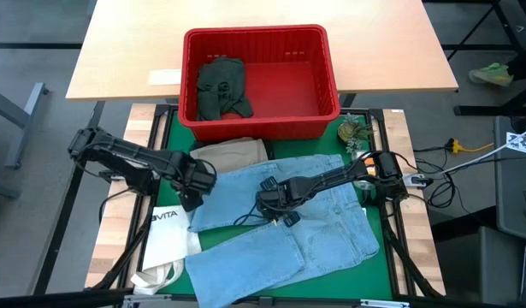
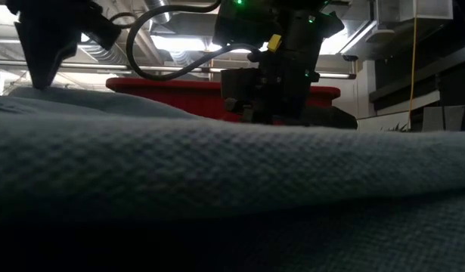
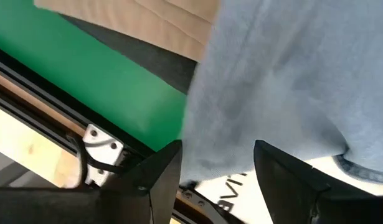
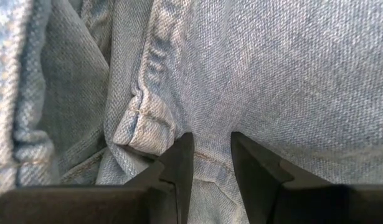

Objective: Fold Laundry from Bin
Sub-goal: Fold the light blue pants

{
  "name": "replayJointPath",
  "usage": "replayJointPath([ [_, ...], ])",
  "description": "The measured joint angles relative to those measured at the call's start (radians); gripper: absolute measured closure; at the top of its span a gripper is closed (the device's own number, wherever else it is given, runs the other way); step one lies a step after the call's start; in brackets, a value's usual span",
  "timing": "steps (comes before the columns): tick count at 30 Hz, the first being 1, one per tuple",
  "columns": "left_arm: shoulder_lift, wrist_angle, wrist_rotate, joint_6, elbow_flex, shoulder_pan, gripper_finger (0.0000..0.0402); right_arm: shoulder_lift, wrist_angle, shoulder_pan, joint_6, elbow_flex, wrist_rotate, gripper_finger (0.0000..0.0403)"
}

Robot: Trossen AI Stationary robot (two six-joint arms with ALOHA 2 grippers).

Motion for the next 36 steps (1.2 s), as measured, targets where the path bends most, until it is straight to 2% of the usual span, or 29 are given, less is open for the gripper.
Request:
replayJointPath([
  [9,0.000,-0.038,0.006,0.070,0.000,0.059,0.0208,0.000,0.000,0.000,0.000,0.000,0.000,0.0290],
  [13,0.000,-0.036,0.095,0.058,0.000,0.050,0.0208,0.000,0.000,0.000,0.000,0.000,0.000,0.0290],
  [19,0.001,-0.034,0.093,0.057,0.000,0.019,0.0214,0.000,0.000,0.000,0.000,0.000,0.000,0.0290],
  [23,0.001,-0.034,0.098,0.058,0.000,0.011,0.0261,0.000,0.000,0.000,0.000,0.000,0.000,0.0290],
  [29,0.001,-0.042,0.096,0.028,0.000,0.013,0.0385,0.000,0.001,0.000,0.000,0.000,0.000,0.0290],
  [33,0.001,-0.084,0.065,0.028,0.000,0.032,0.0391,0.000,0.004,0.000,0.000,0.001,0.000,0.0290],
  [36,-0.001,-0.086,0.001,0.027,0.000,0.059,0.0396,0.000,0.007,0.000,0.000,0.001,0.000,0.0290],
])
